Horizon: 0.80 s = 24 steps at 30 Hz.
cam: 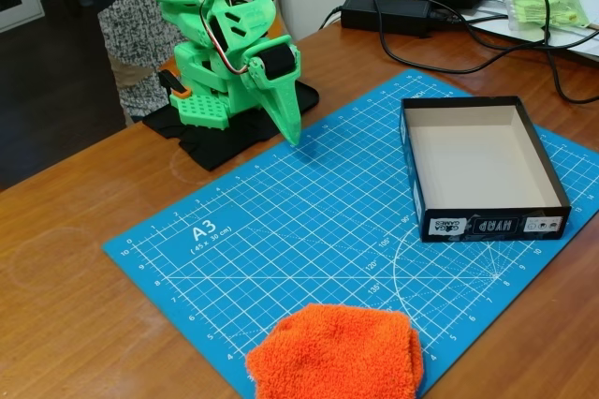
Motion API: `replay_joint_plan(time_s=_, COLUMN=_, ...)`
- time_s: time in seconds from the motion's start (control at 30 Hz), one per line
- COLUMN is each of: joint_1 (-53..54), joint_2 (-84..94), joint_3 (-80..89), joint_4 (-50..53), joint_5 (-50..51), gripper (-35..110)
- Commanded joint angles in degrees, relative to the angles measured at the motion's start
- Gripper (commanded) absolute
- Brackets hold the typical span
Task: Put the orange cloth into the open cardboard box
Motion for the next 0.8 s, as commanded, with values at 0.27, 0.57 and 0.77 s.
replay_joint_plan(time_s=0.27, joint_1=0.4, joint_2=0.7, joint_3=0.4, joint_4=0.3, joint_5=0.3, gripper=0)
replay_joint_plan(time_s=0.57, joint_1=1.0, joint_2=0.7, joint_3=0.4, joint_4=0.3, joint_5=0.8, gripper=0)
replay_joint_plan(time_s=0.77, joint_1=12.3, joint_2=0.6, joint_3=-7.8, joint_4=-3.4, joint_5=0.3, gripper=5)
